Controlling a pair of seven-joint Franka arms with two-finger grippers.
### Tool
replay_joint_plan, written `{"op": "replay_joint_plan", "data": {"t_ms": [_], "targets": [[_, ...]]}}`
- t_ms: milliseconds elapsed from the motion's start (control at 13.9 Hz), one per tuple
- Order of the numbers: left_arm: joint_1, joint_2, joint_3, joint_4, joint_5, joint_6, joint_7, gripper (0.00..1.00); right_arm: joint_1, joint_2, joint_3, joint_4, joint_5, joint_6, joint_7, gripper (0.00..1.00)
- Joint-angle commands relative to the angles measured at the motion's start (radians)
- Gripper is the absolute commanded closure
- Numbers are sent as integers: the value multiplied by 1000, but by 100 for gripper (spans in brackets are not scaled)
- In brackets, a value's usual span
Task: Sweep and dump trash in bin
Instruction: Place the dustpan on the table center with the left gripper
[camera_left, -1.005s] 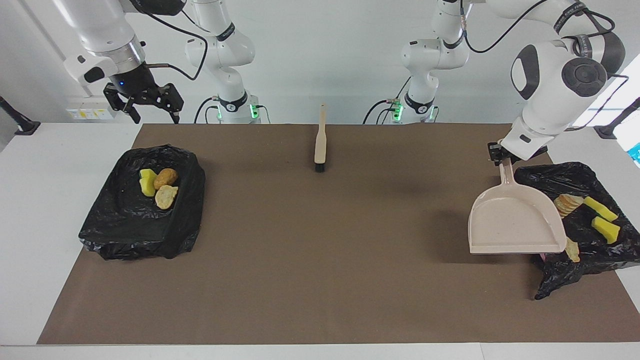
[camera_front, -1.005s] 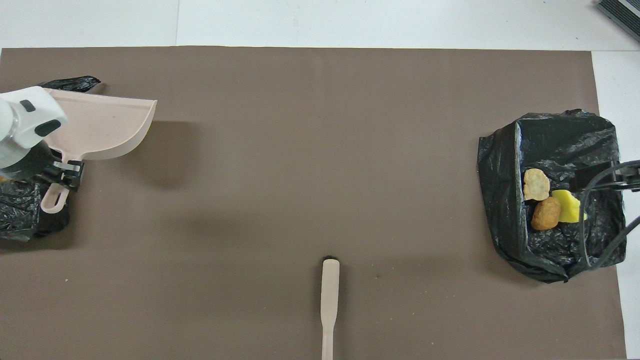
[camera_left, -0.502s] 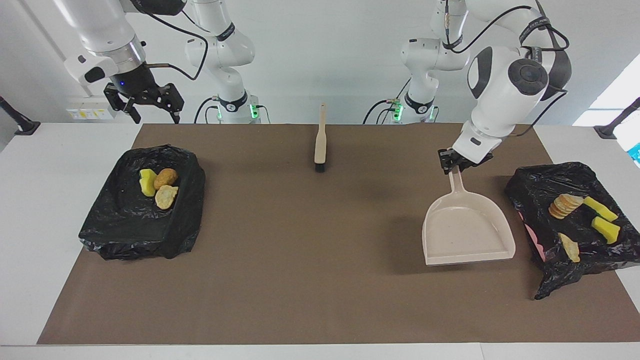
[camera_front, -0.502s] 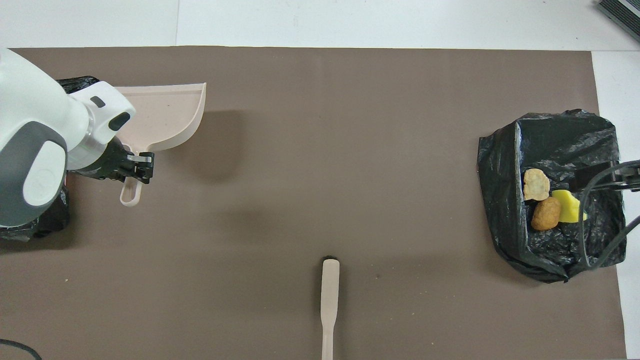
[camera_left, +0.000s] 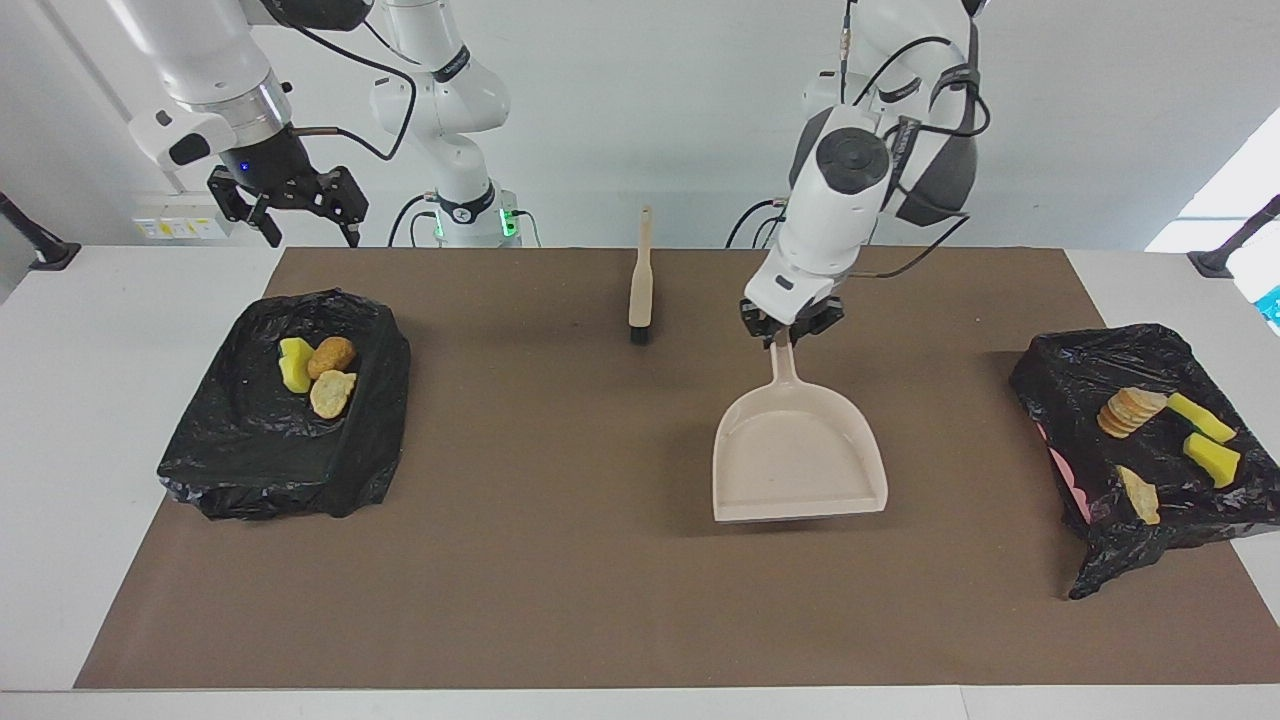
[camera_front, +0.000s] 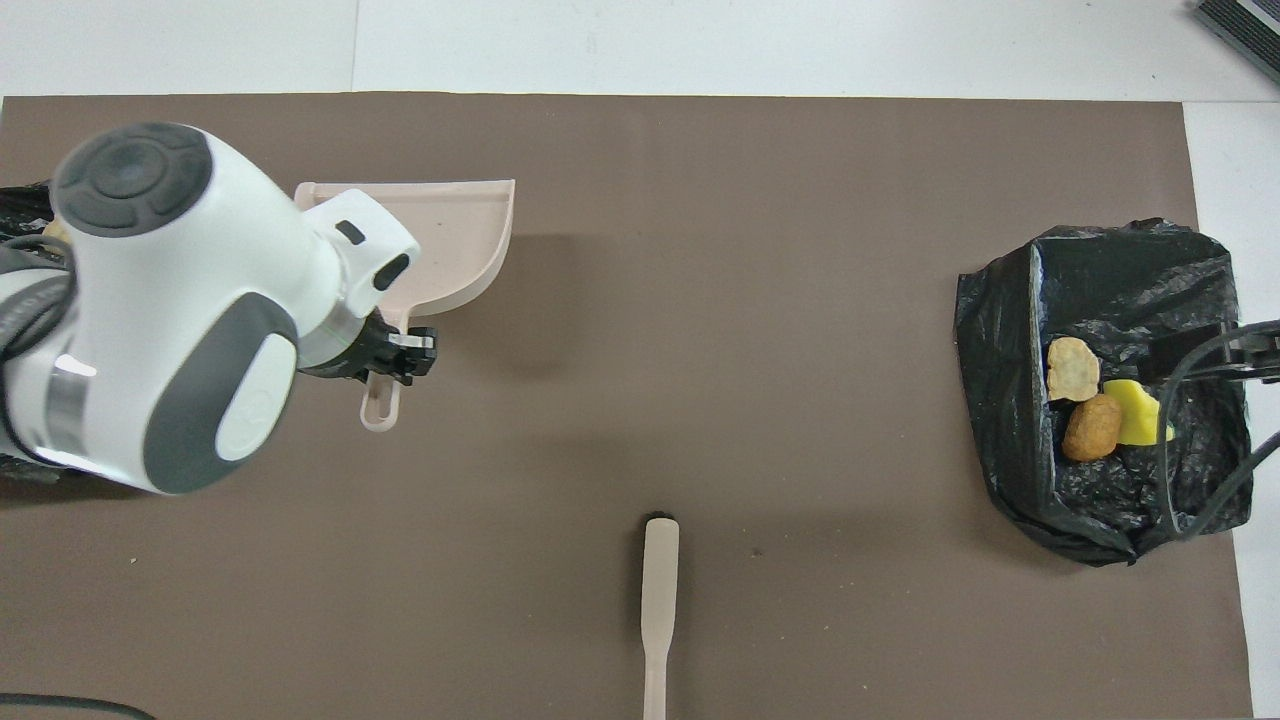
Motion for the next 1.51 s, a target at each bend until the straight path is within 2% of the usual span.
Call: {"op": "replay_joint_plan", "data": {"t_ms": [0,359,718,933,1077,1148,1220,1292,1435], "targets": [[-93,101,23,45,-68,88,-102,100,-14,1,9,7,3,2,-25,0],[-176,120,22,56,-58,160,-101,100,-14,1,9,7,3,2,-25,0],[-188,132,22,56,-51,206,-75,100,-14,1,9,7,3,2,-25,0],[-220,196,23,57,-32,224,-75,100,-14,1,9,7,3,2,-25,0],[-230,204,22,65,-25,224,-77,100,-14,1,9,7,3,0,-25,0],[-227,195,23,70,-30,232,-70,91,-14,1,9,7,3,2,-25,0],[-198,185,25,68,-42,256,-63,22,-14,1,9,7,3,2,-25,0],[-172,168,25,59,-60,251,-66,0,-14,1,9,7,3,2,-25,0],[-159,123,28,56,-67,188,-75,0,-14,1,9,7,3,2,-25,0]]}}
